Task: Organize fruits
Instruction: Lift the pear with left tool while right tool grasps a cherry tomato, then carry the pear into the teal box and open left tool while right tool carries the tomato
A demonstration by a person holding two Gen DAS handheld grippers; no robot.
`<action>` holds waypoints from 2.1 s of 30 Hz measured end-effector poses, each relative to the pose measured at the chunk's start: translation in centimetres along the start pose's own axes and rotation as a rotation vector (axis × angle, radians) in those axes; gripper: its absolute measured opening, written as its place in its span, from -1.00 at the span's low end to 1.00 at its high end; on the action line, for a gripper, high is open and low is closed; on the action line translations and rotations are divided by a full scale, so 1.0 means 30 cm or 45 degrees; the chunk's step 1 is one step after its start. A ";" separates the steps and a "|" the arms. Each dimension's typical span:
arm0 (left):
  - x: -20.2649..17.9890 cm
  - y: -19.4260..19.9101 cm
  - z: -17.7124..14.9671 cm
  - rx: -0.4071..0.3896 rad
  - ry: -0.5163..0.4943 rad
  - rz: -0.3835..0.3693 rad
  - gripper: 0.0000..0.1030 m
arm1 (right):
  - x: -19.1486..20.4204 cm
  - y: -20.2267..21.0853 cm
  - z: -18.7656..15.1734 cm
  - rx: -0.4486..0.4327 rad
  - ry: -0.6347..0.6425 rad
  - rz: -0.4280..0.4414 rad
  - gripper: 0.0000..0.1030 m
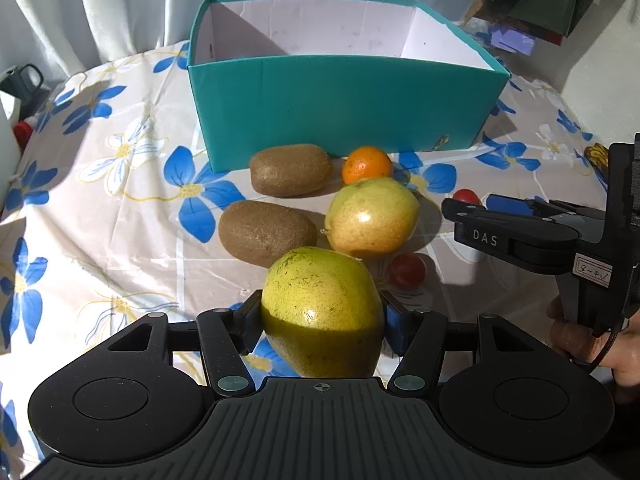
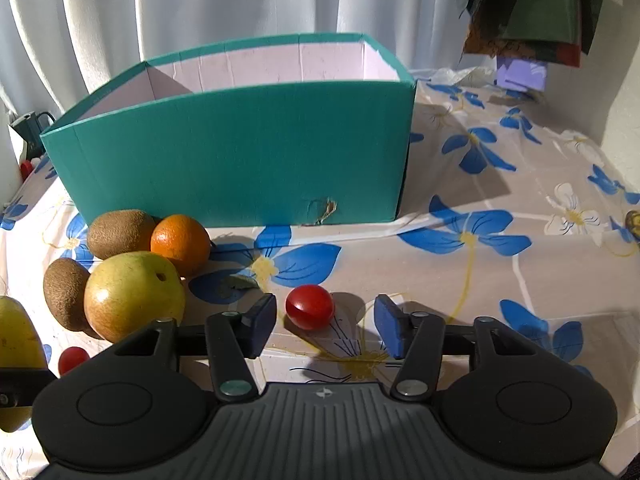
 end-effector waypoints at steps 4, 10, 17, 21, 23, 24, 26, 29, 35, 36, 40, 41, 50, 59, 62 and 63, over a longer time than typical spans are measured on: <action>0.007 -0.008 0.003 0.008 0.003 -0.004 0.24 | 0.016 -0.017 -0.003 -0.005 0.045 -0.008 -0.13; 0.010 -0.008 0.015 0.007 0.000 0.006 0.24 | 0.030 -0.015 -0.002 -0.012 0.082 0.007 -0.50; 0.007 0.023 0.083 -0.029 -0.040 0.066 0.24 | -0.003 0.054 0.035 -0.079 -0.003 0.014 -0.50; 0.001 0.054 0.158 -0.070 -0.050 0.107 0.24 | -0.008 0.120 0.066 -0.144 -0.034 0.041 -0.50; 0.006 0.070 0.202 -0.093 -0.041 0.106 0.24 | -0.005 0.150 0.077 -0.173 -0.038 0.055 -0.50; 0.007 0.080 0.221 -0.108 -0.040 0.109 0.24 | -0.004 0.163 0.082 -0.188 -0.043 0.058 -0.50; 0.004 0.104 0.263 -0.149 -0.050 0.130 0.24 | -0.004 0.187 0.092 -0.214 -0.045 0.065 -0.50; -0.001 0.136 0.317 -0.199 -0.061 0.163 0.24 | -0.005 0.220 0.104 -0.244 -0.056 0.068 -0.50; 0.003 0.132 0.393 -0.231 -0.060 0.219 0.24 | 0.012 0.262 0.125 -0.292 -0.051 0.076 -0.50; 0.006 0.126 0.400 -0.228 -0.055 0.226 0.24 | 0.014 0.265 0.129 -0.297 -0.053 0.077 -0.50; 0.027 0.109 0.419 -0.225 -0.042 0.228 0.24 | 0.018 0.273 0.140 -0.316 -0.057 0.076 -0.50; 0.032 0.107 0.426 -0.227 -0.037 0.231 0.24 | 0.017 0.274 0.142 -0.318 -0.058 0.073 -0.50; 0.087 0.053 0.517 -0.255 0.010 0.293 0.24 | 0.012 0.296 0.160 -0.356 -0.080 0.064 -0.50; 0.153 -0.106 0.570 -0.176 0.046 0.349 0.24 | 0.009 0.306 0.179 -0.385 -0.090 0.049 -0.50; 0.164 -0.158 0.577 -0.137 0.053 0.344 0.24 | 0.009 0.303 0.185 -0.389 -0.088 0.039 -0.50; 0.169 -0.176 0.577 -0.119 0.058 0.342 0.24 | 0.009 0.302 0.187 -0.391 -0.089 0.037 -0.50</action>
Point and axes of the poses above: each gripper's, at about its wrist camera, not at the fingertips, and y roughly against the way its jaws point, x to its left, z to its top, the point moved 1 cm from there along -y, roughly the way its jaws point, and after that the axes turned 10 degrees about -y, right-handed, at the moved point
